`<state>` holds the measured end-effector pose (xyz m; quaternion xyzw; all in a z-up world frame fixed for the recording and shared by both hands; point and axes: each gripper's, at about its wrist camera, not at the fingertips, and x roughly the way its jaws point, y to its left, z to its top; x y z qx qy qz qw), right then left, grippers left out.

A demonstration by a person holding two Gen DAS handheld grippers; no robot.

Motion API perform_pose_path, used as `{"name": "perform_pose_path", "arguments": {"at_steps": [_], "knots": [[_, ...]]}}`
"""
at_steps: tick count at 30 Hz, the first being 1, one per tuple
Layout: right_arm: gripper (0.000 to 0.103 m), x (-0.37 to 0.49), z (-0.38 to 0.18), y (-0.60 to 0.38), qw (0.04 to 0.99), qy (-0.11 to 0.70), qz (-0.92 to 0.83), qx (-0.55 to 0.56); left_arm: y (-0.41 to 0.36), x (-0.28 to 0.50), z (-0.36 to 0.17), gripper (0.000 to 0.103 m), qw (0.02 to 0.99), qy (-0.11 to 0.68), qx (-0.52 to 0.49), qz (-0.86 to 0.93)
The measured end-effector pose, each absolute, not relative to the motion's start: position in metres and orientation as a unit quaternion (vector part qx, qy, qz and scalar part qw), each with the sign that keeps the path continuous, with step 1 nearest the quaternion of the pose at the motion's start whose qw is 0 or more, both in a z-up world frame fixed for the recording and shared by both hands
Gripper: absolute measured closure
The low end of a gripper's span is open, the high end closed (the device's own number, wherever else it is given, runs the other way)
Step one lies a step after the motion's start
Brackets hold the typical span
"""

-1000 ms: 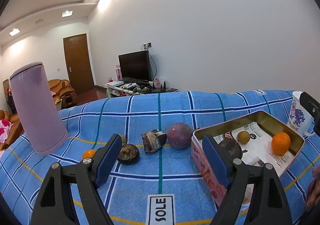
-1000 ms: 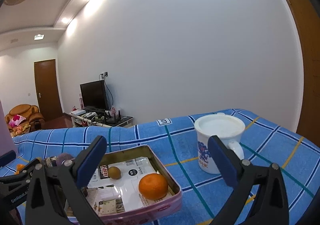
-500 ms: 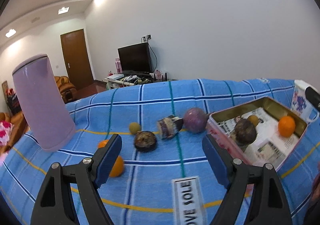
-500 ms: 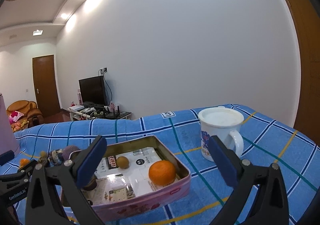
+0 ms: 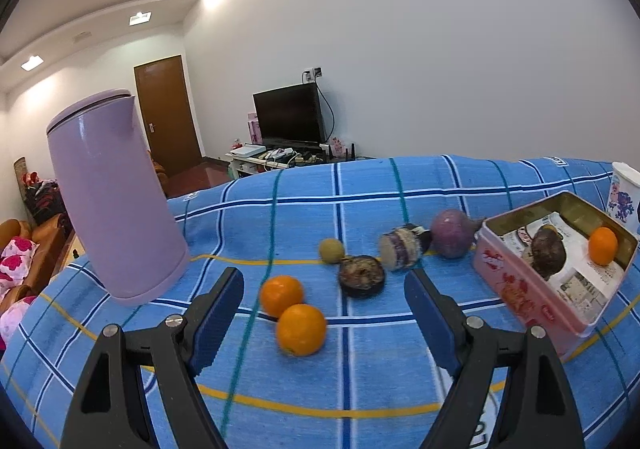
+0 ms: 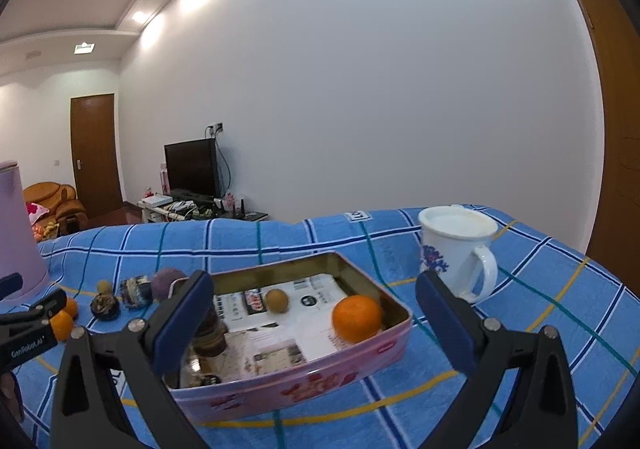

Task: Organize fruits
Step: 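Move both tools back toward the remaining fruits, then grasp an orange with the right tool while the left tool moves toward another orange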

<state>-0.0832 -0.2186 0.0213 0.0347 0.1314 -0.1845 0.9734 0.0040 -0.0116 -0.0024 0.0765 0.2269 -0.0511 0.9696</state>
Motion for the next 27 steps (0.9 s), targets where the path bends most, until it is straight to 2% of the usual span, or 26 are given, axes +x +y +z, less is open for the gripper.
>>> {"name": "perform_pose_path", "arguments": {"at_steps": [11, 27], "knots": [[0.0, -0.071, 0.02, -0.17, 0.976, 0.146, -0.157, 0.028, 0.022, 0.012, -0.002, 0.019, 0.972, 0.221, 0.071, -0.039], [0.0, -0.032, 0.014, -0.088, 0.982, 0.17, -0.087, 0.015, 0.116, 0.049, -0.006, 0.019, 0.968, 0.248, 0.01, 0.033]]}}
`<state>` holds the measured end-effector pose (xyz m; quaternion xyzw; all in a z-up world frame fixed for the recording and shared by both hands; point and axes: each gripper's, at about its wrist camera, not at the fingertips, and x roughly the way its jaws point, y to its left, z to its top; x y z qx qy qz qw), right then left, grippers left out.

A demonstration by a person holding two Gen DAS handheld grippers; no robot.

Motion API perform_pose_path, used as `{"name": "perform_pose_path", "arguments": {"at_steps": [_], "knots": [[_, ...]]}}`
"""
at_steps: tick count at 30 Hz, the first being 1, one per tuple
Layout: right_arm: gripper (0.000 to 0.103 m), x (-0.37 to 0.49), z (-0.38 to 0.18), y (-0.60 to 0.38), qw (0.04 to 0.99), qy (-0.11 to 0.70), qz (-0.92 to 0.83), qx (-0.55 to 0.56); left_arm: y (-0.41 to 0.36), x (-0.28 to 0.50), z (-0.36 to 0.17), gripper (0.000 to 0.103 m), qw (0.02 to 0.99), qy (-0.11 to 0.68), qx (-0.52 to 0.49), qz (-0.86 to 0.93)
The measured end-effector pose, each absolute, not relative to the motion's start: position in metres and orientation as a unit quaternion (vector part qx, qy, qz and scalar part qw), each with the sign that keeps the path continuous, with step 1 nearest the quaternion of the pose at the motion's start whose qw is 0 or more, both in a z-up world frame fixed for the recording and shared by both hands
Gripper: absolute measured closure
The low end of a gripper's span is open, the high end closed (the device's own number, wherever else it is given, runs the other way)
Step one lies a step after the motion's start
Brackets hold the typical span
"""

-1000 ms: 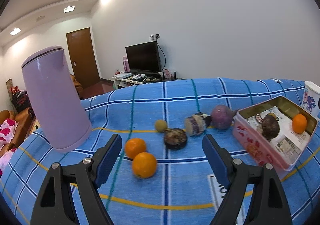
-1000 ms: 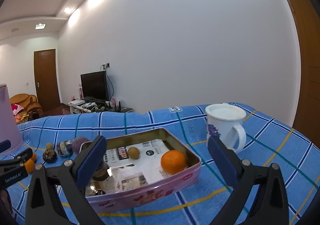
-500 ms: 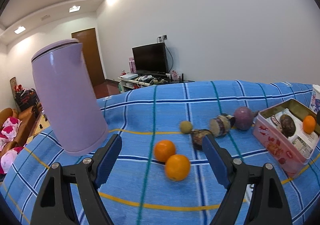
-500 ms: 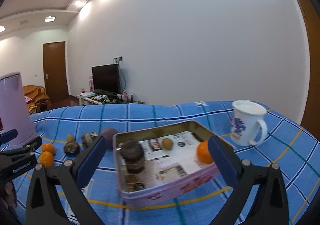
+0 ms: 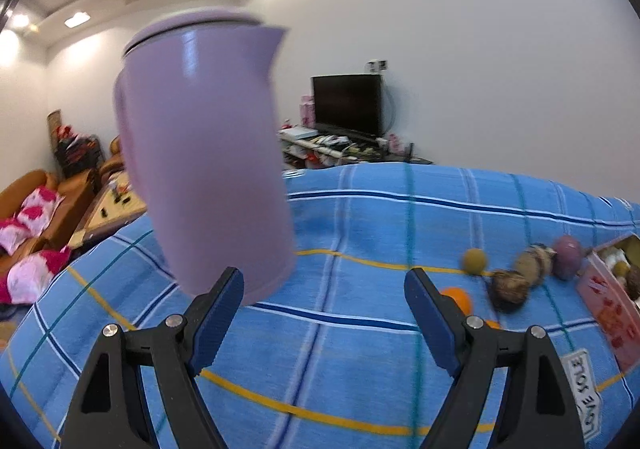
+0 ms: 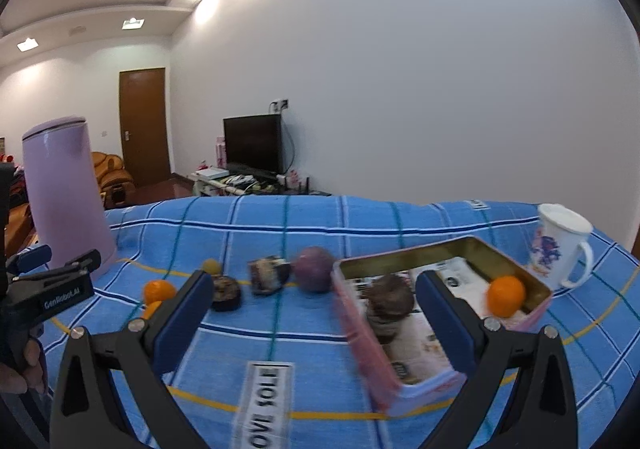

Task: Organize fruits
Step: 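Grasp an orange with the right tool while the left tool moves toward another orange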

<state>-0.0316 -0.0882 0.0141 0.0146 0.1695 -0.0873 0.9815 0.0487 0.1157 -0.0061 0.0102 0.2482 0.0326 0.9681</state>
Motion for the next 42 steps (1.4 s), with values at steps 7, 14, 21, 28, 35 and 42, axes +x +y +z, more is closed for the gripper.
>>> {"name": "perform_pose_path", "arguments": {"at_steps": [7, 14, 21, 28, 35, 42], "knots": [[0.0, -0.003, 0.009, -0.049, 0.978, 0.205, -0.035, 0.002, 0.144, 0.065, -0.011, 0.019, 0.96, 0.269, -0.008, 0.076], [0.006, 0.036, -0.007, -0.011, 0.958, 0.286, 0.008, -0.026, 0.152, 0.07, -0.015, 0.019, 0.955, 0.278, 0.004, 0.106], [0.02, 0.064, -0.026, 0.013, 0.933, 0.354, 0.04, -0.053, 0.158, 0.074, -0.018, 0.019, 0.951, 0.288, 0.003, 0.116], [0.042, 0.082, -0.04, 0.023, 0.914, 0.396, 0.072, -0.053, 0.156, 0.075, -0.017, 0.019, 0.95, 0.291, 0.008, 0.113], [0.059, 0.094, -0.051, 0.021, 0.899, 0.428, 0.084, -0.035, 0.153, 0.074, -0.016, 0.019, 0.952, 0.289, 0.013, 0.106], [0.063, 0.084, -0.049, 0.019, 0.9, 0.424, 0.093, -0.036, 0.15, 0.071, -0.016, 0.019, 0.955, 0.284, 0.014, 0.086]]}}
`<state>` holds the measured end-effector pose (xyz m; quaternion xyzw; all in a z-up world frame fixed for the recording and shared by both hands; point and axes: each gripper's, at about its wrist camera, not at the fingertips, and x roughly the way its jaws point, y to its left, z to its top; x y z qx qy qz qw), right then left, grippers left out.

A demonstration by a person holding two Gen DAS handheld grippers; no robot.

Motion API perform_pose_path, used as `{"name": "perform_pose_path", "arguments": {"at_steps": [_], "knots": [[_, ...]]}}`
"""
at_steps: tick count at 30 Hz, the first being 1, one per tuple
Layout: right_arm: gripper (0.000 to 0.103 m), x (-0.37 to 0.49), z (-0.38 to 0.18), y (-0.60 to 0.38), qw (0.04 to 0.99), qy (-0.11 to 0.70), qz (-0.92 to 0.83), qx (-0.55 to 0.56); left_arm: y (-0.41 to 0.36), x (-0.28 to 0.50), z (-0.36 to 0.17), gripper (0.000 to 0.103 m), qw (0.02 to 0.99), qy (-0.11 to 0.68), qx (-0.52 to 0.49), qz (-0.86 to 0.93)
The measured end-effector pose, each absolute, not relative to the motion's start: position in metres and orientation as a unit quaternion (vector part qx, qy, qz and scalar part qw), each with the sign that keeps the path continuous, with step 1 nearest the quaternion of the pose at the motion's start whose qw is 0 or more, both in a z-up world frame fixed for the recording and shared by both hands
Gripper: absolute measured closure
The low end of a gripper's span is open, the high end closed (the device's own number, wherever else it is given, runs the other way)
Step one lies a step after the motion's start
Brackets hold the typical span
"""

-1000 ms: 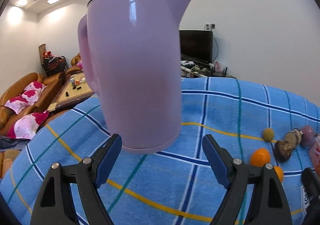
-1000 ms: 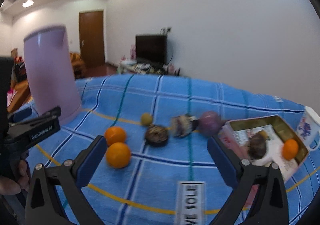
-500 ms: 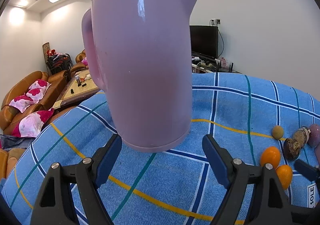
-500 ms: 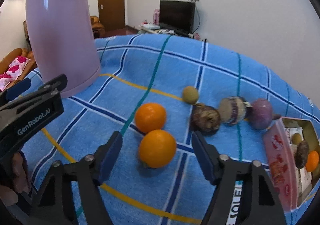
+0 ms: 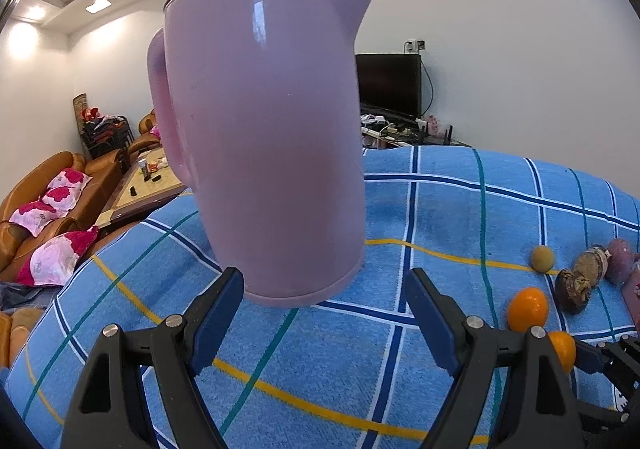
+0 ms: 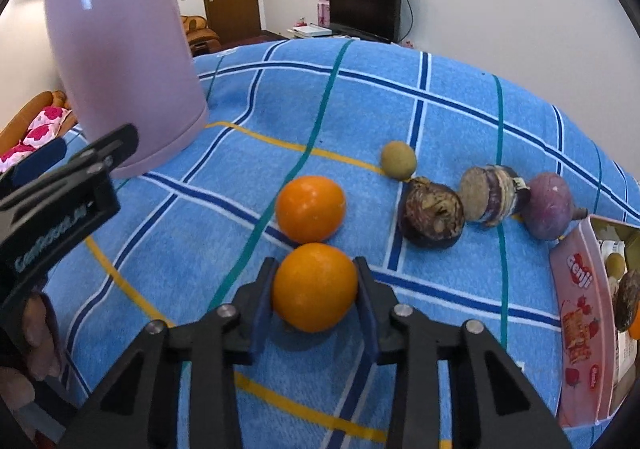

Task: Organize fruits
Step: 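Grasp an orange with the right tool while the left tool moves toward another orange, then grasp the second orange with the left tool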

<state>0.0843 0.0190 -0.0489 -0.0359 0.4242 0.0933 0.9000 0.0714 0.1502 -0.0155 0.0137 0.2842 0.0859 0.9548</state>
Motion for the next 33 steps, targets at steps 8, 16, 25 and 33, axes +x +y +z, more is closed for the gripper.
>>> {"name": "perform_pose_path", "arguments": {"at_steps": [8, 16, 25, 33], "knots": [[0.063, 0.04, -0.024, -0.027, 0.938, 0.341, 0.058, 0.005, 0.143, 0.066, -0.012, 0.019, 0.963, 0.268, 0.01, 0.033], [0.063, -0.003, -0.003, -0.067, 0.965, 0.26, -0.009, -0.025, 0.11, 0.051, -0.007, 0.019, 0.966, 0.243, 0.048, -0.08], [0.063, -0.006, 0.001, -0.092, 0.967, 0.252, -0.018, -0.002, 0.065, 0.071, -0.021, 0.019, 0.932, 0.331, 0.063, -0.13], [0.063, -0.003, 0.001, -0.107, 0.968, 0.251, -0.019, 0.026, 0.029, 0.107, -0.036, 0.035, 0.912, 0.385, 0.076, -0.12]]}}
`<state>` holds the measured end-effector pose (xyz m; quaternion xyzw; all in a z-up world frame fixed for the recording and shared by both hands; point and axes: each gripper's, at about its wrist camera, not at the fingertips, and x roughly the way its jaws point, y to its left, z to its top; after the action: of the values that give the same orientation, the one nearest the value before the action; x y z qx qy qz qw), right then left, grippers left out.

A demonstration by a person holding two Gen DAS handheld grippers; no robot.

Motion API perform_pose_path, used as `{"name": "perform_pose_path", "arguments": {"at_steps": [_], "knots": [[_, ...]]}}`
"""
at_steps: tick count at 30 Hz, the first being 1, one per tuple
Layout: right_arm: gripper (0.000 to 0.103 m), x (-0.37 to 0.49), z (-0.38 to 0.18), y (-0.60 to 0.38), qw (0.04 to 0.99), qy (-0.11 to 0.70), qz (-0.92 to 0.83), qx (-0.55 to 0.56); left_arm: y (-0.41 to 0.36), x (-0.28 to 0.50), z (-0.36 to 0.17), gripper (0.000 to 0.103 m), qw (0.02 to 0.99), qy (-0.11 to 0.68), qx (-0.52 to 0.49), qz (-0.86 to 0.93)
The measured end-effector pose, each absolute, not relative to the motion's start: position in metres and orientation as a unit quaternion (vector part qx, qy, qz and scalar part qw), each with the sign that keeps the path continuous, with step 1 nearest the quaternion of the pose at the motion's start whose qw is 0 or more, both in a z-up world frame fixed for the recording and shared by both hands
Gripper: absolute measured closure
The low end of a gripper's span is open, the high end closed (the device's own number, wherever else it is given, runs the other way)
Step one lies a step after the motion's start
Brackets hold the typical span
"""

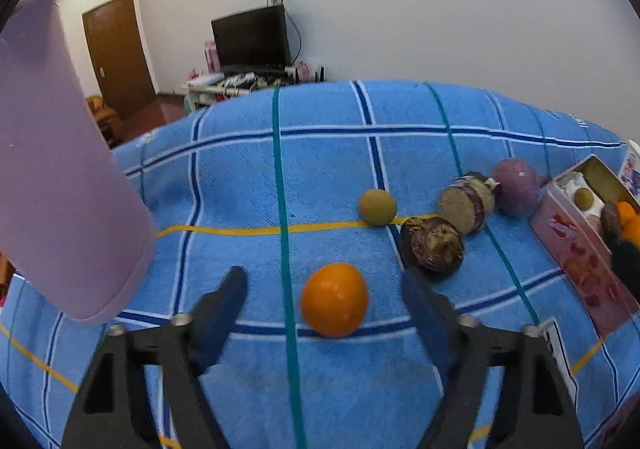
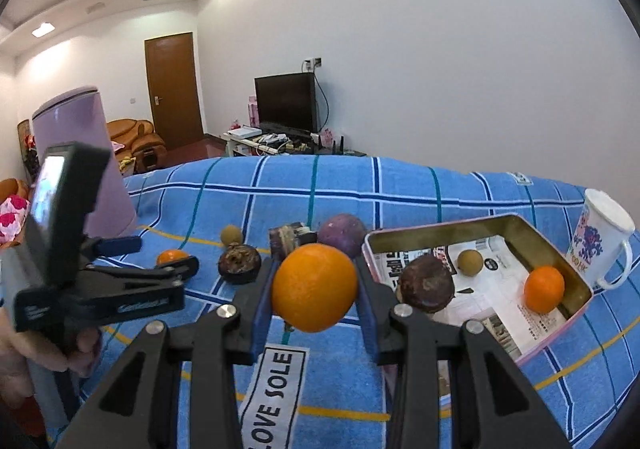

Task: Organize fruits
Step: 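Grasp the second orange with the left tool, then carry both held oranges toward the pink tin with both tools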

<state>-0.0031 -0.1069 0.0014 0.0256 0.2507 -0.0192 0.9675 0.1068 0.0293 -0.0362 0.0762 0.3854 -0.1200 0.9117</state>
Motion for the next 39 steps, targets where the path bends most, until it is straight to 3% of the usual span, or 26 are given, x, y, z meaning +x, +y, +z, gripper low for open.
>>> {"name": "perform_pose_path", "arguments": {"at_steps": [7, 10, 14, 25, 39], "knots": [[0.063, 0.003, -0.001, -0.113, 0.964, 0.261, -0.013, 0.039, 0.029, 0.12, -0.048, 0.048, 0.898, 0.42, 0.071, -0.11], [0.063, 0.004, -0.001, -0.111, 0.964, 0.262, -0.014, 0.035, 0.027, 0.118, -0.046, 0.065, 0.899, 0.414, 0.071, -0.122], [0.063, 0.003, -0.001, -0.112, 0.965, 0.258, -0.02, 0.032, 0.03, 0.115, -0.043, 0.065, 0.905, 0.404, 0.064, -0.119], [0.063, -0.005, 0.006, -0.105, 0.972, 0.231, -0.038, 0.004, 0.043, 0.064, -0.015, 0.065, 0.954, 0.285, 0.028, -0.093], [0.063, -0.016, 0.01, -0.114, 0.975, 0.214, -0.05, -0.005, 0.013, 0.023, -0.007, 0.065, 0.963, 0.259, 0.013, -0.072]]}}
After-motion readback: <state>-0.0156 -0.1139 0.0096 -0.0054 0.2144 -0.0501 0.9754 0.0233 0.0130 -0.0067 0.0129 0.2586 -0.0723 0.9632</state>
